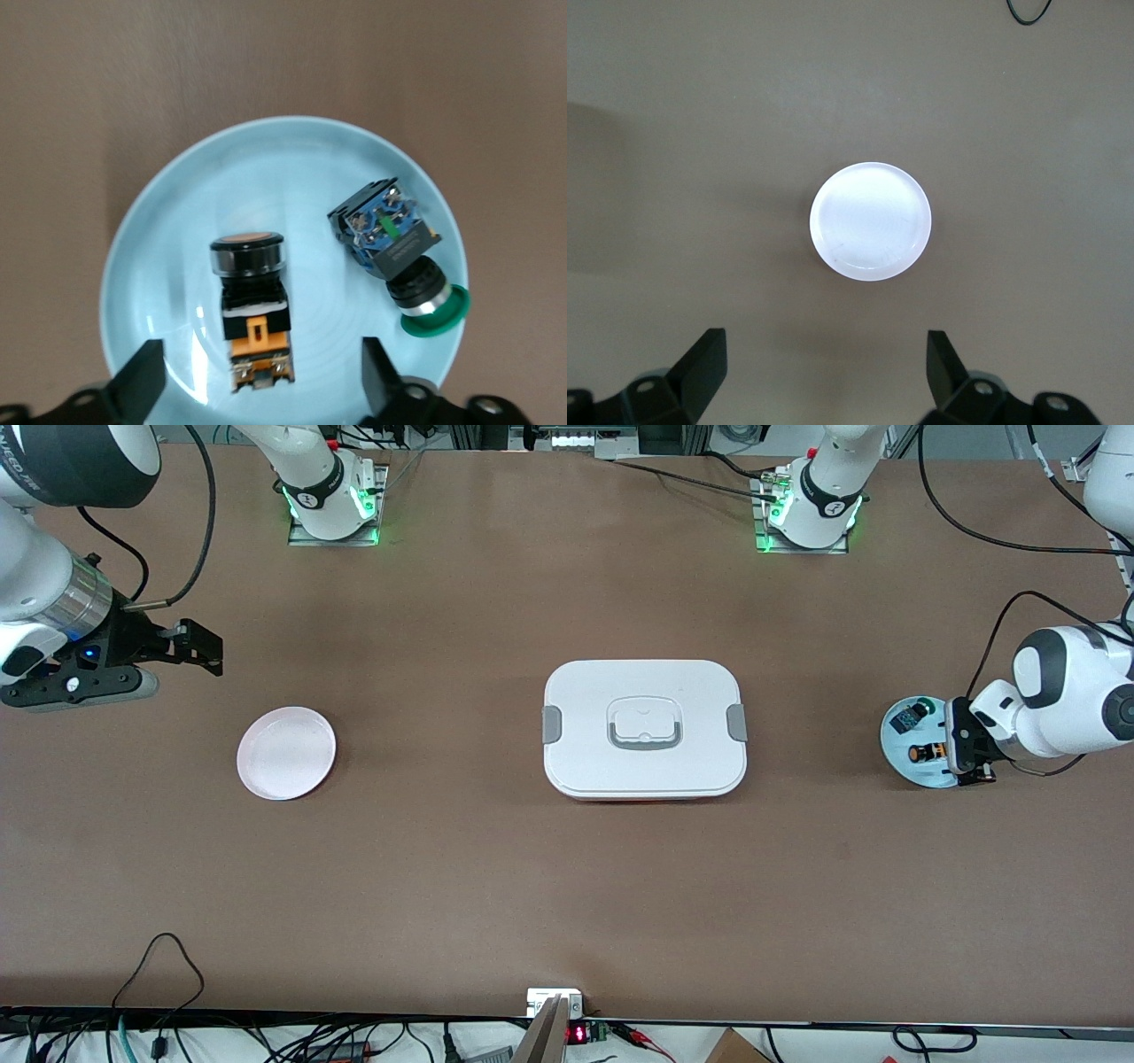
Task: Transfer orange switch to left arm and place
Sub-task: 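Lower the switch onto the blue plate and open the left gripper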
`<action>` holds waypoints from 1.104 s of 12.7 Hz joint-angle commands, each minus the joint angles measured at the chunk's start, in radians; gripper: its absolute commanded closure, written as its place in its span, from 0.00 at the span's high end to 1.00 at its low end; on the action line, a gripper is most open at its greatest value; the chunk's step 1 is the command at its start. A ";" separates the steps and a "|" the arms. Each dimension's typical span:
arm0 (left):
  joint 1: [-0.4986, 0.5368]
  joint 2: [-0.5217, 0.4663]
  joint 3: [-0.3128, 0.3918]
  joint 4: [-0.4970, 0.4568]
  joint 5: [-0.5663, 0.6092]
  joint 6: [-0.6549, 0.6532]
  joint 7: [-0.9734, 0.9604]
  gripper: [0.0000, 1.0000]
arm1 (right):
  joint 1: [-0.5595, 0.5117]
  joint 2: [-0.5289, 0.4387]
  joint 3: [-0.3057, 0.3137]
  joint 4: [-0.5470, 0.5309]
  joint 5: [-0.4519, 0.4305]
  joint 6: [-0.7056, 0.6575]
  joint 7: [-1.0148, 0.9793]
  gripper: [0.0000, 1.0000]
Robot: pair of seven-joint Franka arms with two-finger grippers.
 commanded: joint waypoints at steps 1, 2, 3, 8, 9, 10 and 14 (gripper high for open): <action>0.016 -0.041 -0.065 0.093 0.005 -0.154 0.007 1.00 | 0.007 -0.014 -0.020 0.010 0.002 -0.002 -0.026 1.00; 0.010 -0.041 -0.070 0.150 0.005 -0.229 -0.033 1.00 | 0.002 -0.010 -0.020 0.015 0.005 0.001 -0.027 1.00; 0.005 -0.041 -0.091 0.202 0.005 -0.310 -0.098 1.00 | 0.001 0.002 -0.022 0.022 0.017 0.001 -0.026 1.00; 0.006 -0.047 -0.254 0.412 -0.003 -0.677 -0.512 1.00 | -0.004 0.003 -0.023 0.042 0.016 -0.001 -0.027 1.00; 0.006 -0.047 -0.289 0.446 -0.004 -0.733 -0.618 1.00 | -0.004 0.006 -0.023 0.042 0.016 0.002 -0.024 1.00; 0.006 -0.047 -0.331 0.486 -0.009 -0.772 -0.724 1.00 | -0.008 0.009 -0.023 0.042 0.019 0.002 -0.026 1.00; 0.002 -0.047 -0.435 0.577 -0.015 -0.869 -1.094 1.00 | -0.005 0.004 -0.022 0.042 0.027 -0.005 -0.030 1.00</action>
